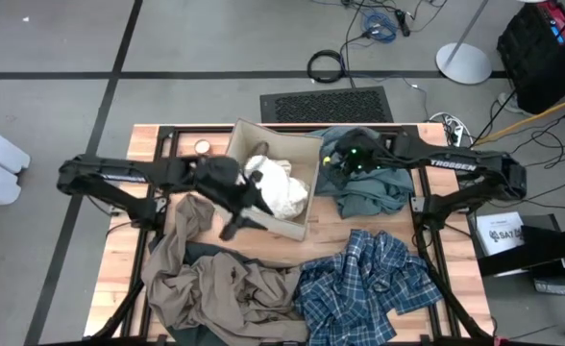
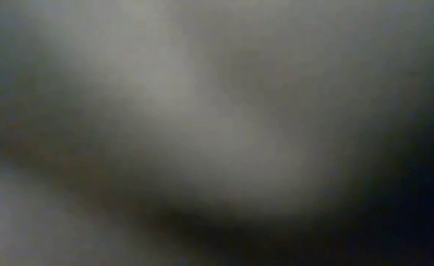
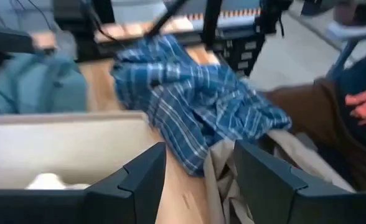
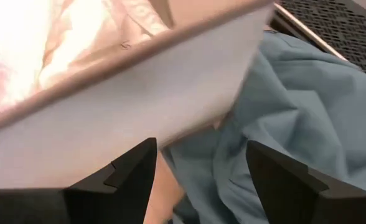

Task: Sort clothes
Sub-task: Move the white laundry bin to the top left of the table

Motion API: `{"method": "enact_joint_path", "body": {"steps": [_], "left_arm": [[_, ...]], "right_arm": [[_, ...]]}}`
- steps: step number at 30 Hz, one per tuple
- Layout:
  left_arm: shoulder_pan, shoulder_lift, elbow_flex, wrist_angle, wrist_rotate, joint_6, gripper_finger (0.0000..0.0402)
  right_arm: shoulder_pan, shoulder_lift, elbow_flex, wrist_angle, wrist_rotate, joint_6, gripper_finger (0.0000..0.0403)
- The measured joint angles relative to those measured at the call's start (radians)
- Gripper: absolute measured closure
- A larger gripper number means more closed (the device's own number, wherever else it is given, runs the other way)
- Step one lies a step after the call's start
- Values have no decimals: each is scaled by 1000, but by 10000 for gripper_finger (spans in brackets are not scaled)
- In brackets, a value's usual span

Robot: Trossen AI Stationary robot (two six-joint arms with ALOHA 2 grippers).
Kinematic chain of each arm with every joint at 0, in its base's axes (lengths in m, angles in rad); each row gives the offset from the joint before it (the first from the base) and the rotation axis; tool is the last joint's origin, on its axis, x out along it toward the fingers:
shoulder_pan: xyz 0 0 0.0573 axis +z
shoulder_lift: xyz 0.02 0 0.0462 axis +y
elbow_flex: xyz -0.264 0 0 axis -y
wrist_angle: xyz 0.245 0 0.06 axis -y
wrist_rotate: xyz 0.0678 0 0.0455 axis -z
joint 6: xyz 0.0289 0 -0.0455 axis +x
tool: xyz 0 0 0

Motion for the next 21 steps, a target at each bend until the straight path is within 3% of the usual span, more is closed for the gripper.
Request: {"method": "enact_joint_path", "body": {"steps": [9,15,21], "left_arm": [[-125,109,0,-68,-329,-79,203],[-138,122,0,-123,-399,-129,203],[-139,122,0,-199,-507,-159,203]], "right_arm": [[-28,176,0,299,15,-98,165],[-65,241,0,560,11,-182,165],[-100,253,0,578,3,-193,165]]}}
